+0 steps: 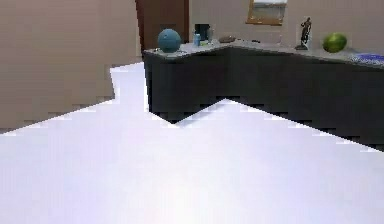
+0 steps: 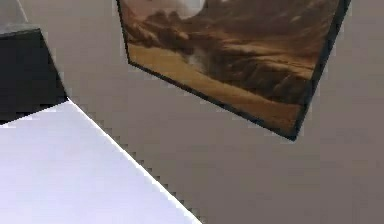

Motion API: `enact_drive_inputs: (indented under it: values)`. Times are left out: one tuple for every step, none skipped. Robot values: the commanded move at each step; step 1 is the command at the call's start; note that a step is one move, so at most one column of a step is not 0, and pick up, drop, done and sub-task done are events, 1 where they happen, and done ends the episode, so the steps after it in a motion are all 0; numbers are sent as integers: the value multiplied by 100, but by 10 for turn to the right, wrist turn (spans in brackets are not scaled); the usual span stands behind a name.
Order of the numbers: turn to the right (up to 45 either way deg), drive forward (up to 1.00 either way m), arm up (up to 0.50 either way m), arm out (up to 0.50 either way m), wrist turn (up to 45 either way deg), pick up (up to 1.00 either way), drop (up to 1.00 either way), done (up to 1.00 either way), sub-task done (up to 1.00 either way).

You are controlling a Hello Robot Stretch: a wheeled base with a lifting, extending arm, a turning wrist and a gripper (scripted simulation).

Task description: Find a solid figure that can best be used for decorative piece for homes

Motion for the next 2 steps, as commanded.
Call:
enact_drive_inputs:
  values:
    - [390, 0, 0, 0, 0, 0, 0, 0, 0]
    - [0, 100, 0, 0, 0, 0, 0, 0, 0]
